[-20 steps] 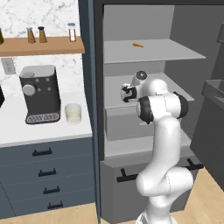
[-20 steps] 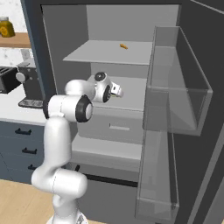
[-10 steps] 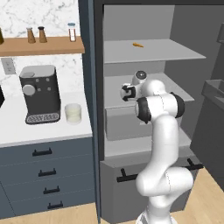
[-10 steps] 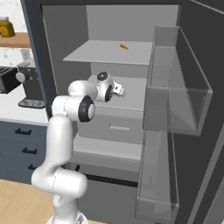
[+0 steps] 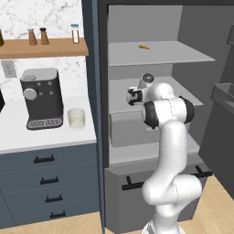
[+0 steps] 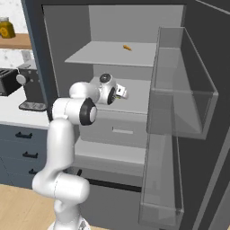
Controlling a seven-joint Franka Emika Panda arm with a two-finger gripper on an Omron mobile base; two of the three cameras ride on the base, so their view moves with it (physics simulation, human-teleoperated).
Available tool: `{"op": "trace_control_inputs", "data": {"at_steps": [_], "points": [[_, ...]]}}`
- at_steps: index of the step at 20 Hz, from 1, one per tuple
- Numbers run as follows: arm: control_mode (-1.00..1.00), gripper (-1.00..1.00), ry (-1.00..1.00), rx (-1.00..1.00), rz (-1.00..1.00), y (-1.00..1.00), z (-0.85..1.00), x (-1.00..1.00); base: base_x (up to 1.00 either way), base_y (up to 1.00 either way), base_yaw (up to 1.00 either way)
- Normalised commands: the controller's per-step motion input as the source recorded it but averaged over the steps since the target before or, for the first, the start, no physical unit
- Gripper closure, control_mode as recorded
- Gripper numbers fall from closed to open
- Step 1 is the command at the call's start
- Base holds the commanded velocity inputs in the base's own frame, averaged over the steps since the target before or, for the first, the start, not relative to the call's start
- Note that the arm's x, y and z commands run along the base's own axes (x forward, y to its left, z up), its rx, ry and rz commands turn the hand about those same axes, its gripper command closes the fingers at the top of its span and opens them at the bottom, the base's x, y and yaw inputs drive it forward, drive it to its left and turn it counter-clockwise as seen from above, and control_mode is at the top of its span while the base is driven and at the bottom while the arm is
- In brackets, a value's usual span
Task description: Grab a lemon wedge from the fridge and one ice cube from the ice bowl, and put them in the glass of lemonade.
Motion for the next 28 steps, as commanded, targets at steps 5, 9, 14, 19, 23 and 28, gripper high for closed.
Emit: {"op": "trace_control_inputs", "data": {"at_steps": [5, 9, 14, 19, 23, 28], "points": [[-1.0, 1.0, -0.32, 0.0, 0.0, 0.0, 0.39, -0.81, 0.0, 0.0, 0.0], [-1.0, 1.0, -0.35, 0.0, 0.0, 0.0, 0.48, -1.0, 0.0, 0.0, 0.0], [-1.0, 1.0, -0.05, 0.01, -0.05, 0.0, 0.84, -1.0, 0.0, 0.0, 0.0], [-1.0, 1.0, 0.39, 0.09, -0.11, 0.0, 1.0, -0.96, 0.0, 0.0, 0.0], [-1.0, 1.0, 0.61, 0.09, -0.02, 0.0, 0.78, -1.0, 0.0, 0.0, 0.0], [-1.0, 1.0, 0.4, 0.0, 0.0, 0.1, -0.13, -1.0, 0.0, 0.0, 0.0]]}}
